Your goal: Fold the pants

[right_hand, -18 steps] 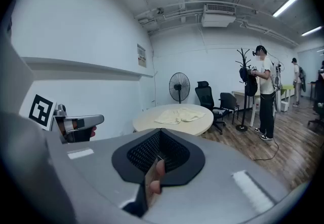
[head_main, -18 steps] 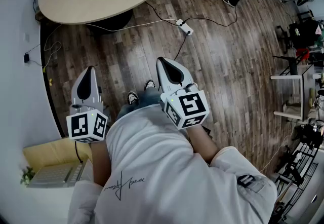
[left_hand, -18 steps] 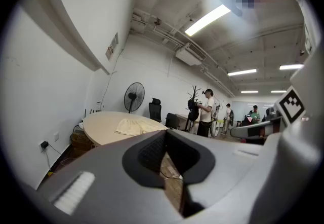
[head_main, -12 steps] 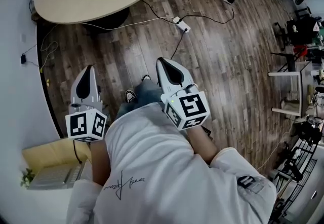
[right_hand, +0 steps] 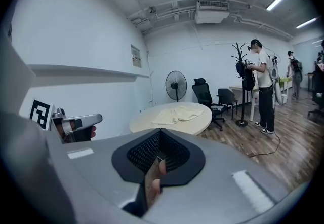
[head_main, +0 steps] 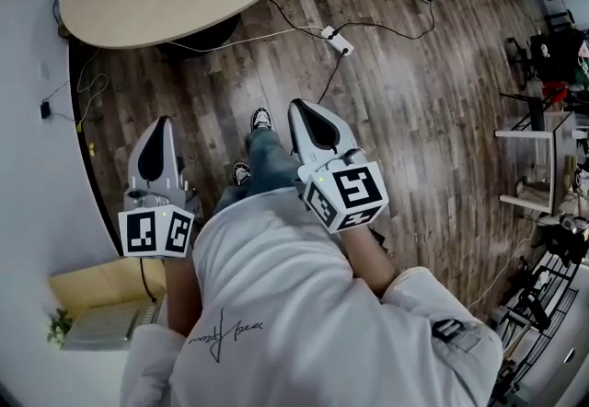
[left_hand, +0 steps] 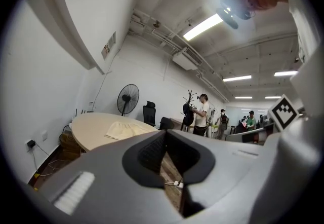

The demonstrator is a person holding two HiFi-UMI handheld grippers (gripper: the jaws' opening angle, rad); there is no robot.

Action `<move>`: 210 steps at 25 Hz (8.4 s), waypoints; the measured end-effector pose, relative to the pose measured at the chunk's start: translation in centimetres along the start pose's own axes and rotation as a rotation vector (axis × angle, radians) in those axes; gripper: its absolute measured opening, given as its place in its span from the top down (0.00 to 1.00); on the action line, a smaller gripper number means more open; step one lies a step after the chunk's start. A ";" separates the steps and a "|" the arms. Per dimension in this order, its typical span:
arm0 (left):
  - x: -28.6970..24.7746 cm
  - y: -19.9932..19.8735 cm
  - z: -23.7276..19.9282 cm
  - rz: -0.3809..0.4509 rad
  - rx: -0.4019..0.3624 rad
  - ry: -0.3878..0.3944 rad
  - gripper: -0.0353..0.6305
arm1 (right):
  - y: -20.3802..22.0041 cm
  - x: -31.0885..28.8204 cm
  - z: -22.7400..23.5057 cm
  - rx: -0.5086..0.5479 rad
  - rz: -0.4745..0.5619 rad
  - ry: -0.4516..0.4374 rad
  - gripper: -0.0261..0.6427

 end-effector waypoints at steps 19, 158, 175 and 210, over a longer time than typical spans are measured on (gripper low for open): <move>-13.9 -2.8 -1.7 -0.037 -0.065 -0.017 0.87 | -3.8 -11.5 7.8 -0.033 -0.019 -0.061 0.97; -93.5 -4.9 -36.8 -0.789 -0.770 0.637 0.82 | -8.5 -63.9 29.4 -0.017 -0.414 0.201 0.93; -99.4 3.6 -37.8 -0.950 -1.061 0.711 0.77 | -3.2 -69.8 37.3 -0.065 -0.534 0.213 0.84; -101.1 6.0 -38.8 -1.037 -1.121 0.833 0.76 | -0.8 -74.1 40.6 -0.067 -0.624 0.099 0.91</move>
Point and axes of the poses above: the fingertips, and each gripper's own axes: x backward along the fingers, z to its right, y out of its underside, the point moved 8 cm from there along x, backward along the fingers, and after that the axes turned 3 degrees about x, right-handed, at the moved point
